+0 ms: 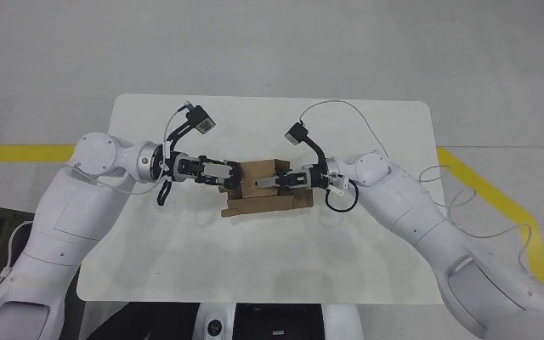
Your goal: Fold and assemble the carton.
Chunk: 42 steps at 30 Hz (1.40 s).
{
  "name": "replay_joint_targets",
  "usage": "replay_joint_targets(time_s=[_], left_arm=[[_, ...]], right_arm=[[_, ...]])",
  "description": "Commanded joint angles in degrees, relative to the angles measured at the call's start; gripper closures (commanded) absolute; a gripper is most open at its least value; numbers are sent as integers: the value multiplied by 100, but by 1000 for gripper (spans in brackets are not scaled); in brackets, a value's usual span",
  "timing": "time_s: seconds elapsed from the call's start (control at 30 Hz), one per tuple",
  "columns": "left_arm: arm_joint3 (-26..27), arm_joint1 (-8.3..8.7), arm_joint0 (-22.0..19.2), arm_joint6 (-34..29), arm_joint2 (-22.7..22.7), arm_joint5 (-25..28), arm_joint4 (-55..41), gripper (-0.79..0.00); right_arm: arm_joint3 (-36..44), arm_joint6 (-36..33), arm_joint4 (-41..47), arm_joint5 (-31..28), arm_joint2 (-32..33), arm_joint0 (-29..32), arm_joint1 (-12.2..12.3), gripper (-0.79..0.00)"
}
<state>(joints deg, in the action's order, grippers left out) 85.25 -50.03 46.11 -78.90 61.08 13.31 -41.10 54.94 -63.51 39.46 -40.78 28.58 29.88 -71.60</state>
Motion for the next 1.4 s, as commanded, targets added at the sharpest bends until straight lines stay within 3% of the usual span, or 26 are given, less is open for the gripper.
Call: replay_joint_targets(time_s=[0.0, 0.63, 0.97, 1.37], left_arm=[[7, -16, -9, 28, -39, -26, 56, -785], [330, -84, 14, 394, -68, 43, 798, -785], [48, -48, 70, 520, 261, 31, 866, -785], [-189, -38, 163, 666, 356, 70, 1277, -785]], right_arm=[[-20, 11, -27, -11, 2, -10, -33, 0], [-144, -24, -228, 25, 162, -12, -236, 0], [-147, -54, -308, 54, 504, 100, -109, 0], [477, -498, -370, 497, 580, 289, 14, 0]])
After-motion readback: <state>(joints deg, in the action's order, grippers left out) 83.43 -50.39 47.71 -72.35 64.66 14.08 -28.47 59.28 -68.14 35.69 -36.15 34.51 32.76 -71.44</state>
